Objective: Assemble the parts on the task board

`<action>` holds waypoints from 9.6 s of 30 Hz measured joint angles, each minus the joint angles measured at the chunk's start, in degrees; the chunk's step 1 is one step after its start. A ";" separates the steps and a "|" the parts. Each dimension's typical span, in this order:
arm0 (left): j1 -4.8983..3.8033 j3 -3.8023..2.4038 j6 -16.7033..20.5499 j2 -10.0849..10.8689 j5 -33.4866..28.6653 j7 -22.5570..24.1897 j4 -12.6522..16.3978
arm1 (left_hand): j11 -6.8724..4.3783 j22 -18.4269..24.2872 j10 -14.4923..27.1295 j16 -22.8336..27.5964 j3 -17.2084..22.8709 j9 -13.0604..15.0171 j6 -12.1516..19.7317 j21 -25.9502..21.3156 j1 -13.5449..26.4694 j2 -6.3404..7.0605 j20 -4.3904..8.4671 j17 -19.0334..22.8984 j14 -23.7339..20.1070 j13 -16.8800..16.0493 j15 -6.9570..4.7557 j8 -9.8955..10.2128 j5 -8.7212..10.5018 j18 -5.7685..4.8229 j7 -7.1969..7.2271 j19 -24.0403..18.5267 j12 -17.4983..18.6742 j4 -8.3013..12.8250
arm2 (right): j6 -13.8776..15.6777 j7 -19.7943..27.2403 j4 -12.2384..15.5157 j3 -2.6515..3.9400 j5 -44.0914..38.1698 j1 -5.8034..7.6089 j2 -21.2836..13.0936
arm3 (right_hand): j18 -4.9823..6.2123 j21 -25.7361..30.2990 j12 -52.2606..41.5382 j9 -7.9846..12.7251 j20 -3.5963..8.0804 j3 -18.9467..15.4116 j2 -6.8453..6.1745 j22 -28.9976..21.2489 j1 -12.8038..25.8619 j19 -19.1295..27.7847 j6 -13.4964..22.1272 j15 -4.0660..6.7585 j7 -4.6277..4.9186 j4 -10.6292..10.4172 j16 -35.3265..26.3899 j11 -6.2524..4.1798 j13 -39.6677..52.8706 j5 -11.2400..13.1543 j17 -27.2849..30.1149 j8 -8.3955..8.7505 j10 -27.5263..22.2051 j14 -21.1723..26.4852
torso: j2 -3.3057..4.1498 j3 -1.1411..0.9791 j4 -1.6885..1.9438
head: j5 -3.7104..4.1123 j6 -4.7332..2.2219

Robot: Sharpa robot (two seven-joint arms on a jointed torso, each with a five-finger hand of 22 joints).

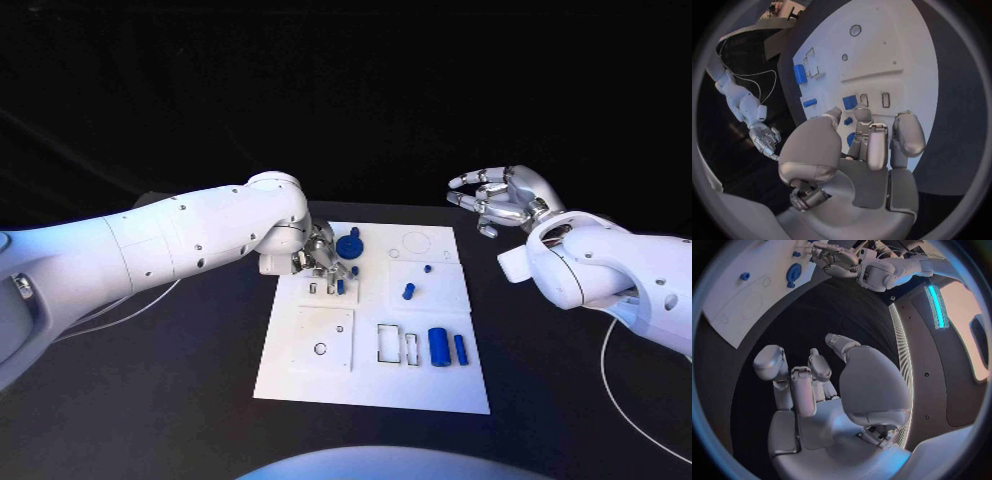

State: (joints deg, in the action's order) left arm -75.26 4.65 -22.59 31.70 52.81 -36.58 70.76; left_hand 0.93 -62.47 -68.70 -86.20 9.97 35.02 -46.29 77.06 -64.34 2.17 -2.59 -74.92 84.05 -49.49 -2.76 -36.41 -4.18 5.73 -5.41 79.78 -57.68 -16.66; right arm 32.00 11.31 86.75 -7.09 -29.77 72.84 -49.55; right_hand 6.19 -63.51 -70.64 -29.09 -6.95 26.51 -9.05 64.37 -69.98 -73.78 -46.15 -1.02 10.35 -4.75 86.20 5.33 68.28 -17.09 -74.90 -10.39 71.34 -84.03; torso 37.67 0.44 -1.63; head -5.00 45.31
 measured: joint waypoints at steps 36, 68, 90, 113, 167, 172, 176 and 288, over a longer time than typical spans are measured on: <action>0.17 0.10 -0.53 -0.53 -0.78 0.44 -0.64 | -0.13 -1.17 0.10 -0.28 12.59 0.48 -0.46 0.66 -9.45 1.75 0.12 0.01 -0.12 0.04 -0.12 0.83 0.01 0.01 0.45 0.28 -0.40 0.40 | -0.34 -0.15 -0.25 -0.01 0.00 -0.19 0.40 | 0.00 0.00 0.00 -0.04 0.09 0.00 0.00 0.18 0.00 -0.09 0.00 0.00 0.00 0.00 0.00 0.00 0.16 0.01 -0.04 -0.22 0.00 0.00 | 0.03 -0.03 0.00 | -0.03 0.40; 0.58 0.09 5.28 4.44 -7.02 1.87 4.75 | -1.35 -3.99 -3.64 -0.55 29.40 7.32 -1.08 2.17 -4.01 8.02 0.85 0.01 0.00 -1.49 -0.83 -3.05 -10.33 -0.92 1.04 1.01 -1.12 2.24 | -0.34 -0.16 -0.58 -0.01 0.00 -0.55 0.33 | 0.00 0.00 0.00 -0.02 0.08 0.15 0.00 0.16 0.00 -0.09 -0.17 0.00 -0.17 -0.15 0.00 0.00 0.14 -0.34 -0.02 -0.22 0.00 0.00 | 0.02 -0.08 0.12 | -0.53 0.77; 3.37 0.10 15.31 7.59 6.59 4.56 10.59 | -2.06 -6.67 -5.96 -1.22 29.11 9.48 -3.04 3.57 -2.35 9.68 1.25 0.01 0.01 -3.32 -1.64 -3.39 -17.21 -0.91 1.75 2.24 -2.85 2.56 | -0.32 -0.05 -0.76 -0.03 0.00 -1.05 -0.06 | 0.00 0.00 0.00 -0.01 0.08 0.15 0.00 0.15 0.00 -0.08 -0.17 0.00 -0.17 -0.15 0.00 0.00 0.12 -0.34 -0.01 -0.22 0.00 0.00 | 0.06 -0.02 -0.03 | -1.11 1.09; 3.53 0.05 13.42 6.93 8.65 3.56 9.38 | -2.05 -6.93 -5.96 -1.22 30.25 9.63 -3.12 3.56 -1.76 10.27 1.25 0.01 0.01 -3.06 -1.64 -3.37 -18.01 -0.91 1.82 2.23 -2.85 3.70 | -0.32 -0.03 -0.88 -0.03 0.01 -1.17 -0.06 | 0.00 0.00 0.00 -0.05 0.08 0.15 0.00 0.14 0.00 -0.08 -0.16 0.00 -0.17 -0.15 0.00 0.00 0.11 -0.34 0.00 -0.22 0.00 0.00 | 0.08 -0.03 -0.09 | -1.15 1.38; 3.33 -0.06 9.50 4.55 8.32 2.22 6.55 | -3.26 -7.63 -7.62 -1.88 29.14 12.03 -4.04 3.98 0.52 9.21 1.66 0.01 0.00 -3.31 -2.46 -4.52 -21.23 -0.91 1.96 2.63 -3.07 4.82 | -0.30 0.07 -0.92 -0.03 0.01 -1.26 -0.13 | 0.00 0.00 0.00 -0.02 0.08 0.15 0.00 -0.01 0.00 -0.08 -0.16 0.00 -0.17 -0.15 0.00 0.00 -0.13 -0.34 -0.03 -0.66 0.00 0.00 | 0.09 -0.09 -0.13 | -0.75 2.08; 3.33 -0.07 9.43 4.47 8.12 2.18 6.46 | -3.26 -7.63 -7.62 -1.88 28.50 12.60 -4.26 3.98 1.27 9.23 1.66 0.01 0.00 -3.50 -2.47 -4.52 -20.96 -0.90 2.17 2.63 -3.28 5.46 | -0.26 0.14 -0.95 -0.03 0.04 -1.29 -0.04 | 0.00 0.00 0.00 -0.02 0.08 0.15 0.00 -0.01 0.00 -0.08 -0.16 0.00 -0.17 -0.15 0.00 0.00 -0.15 -0.34 -0.03 -0.66 0.00 0.00 | 0.08 -0.08 -0.08 | -0.57 2.07; 3.34 -0.06 9.33 4.42 7.97 2.12 6.39 | -3.47 -7.58 -7.83 -2.09 27.65 12.81 -4.51 3.98 2.17 9.15 1.87 0.01 -0.20 -3.72 -2.67 -4.51 -20.29 -0.90 2.42 2.84 -3.36 6.32 | -0.25 0.20 -1.01 -0.03 0.05 -1.31 0.00 | 0.00 0.18 0.00 -0.02 0.08 0.15 0.00 -0.01 0.00 -0.08 -0.16 0.00 -0.16 -0.15 0.00 0.00 -0.19 -0.34 -0.02 -0.66 0.00 0.00 | 0.07 -0.07 -0.04 | -0.49 2.06; 0.33 -2.59 2.91 -0.01 12.12 4.21 -10.56 | -0.21 -5.75 -1.63 -1.73 11.28 7.84 -1.74 2.59 4.10 8.91 0.83 0.00 -0.01 1.38 -0.59 7.33 -18.23 -0.90 0.30 1.79 -0.40 -0.09 | -0.21 0.79 -2.09 -0.13 0.32 -1.90 -0.13 | 0.00 1.30 0.22 -0.01 0.08 -0.02 0.00 -0.78 0.46 -0.08 -0.16 0.00 -0.17 -0.64 -0.44 0.00 -0.75 0.91 -0.04 -1.14 0.00 0.00 | 0.09 -0.03 -0.03 | -1.04 1.43</action>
State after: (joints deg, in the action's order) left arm -74.93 2.06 -19.68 31.69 64.93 -32.37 60.20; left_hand 0.72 -68.22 -70.32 -87.93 21.25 42.86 -48.03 79.65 -60.24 11.08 -1.76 -74.91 84.04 -48.11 -3.35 -29.08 -22.41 4.83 -5.11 81.58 -58.07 -16.75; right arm 31.79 12.10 84.66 -7.23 -29.45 70.95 -49.68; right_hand 6.19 -62.21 -70.42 -29.10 -6.87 26.49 -9.06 63.59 -69.52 -73.87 -46.32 -1.02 10.18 -5.39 85.76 5.33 67.53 -16.18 -74.94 -11.54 71.34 -84.03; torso 37.76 0.41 -1.66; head -6.05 46.74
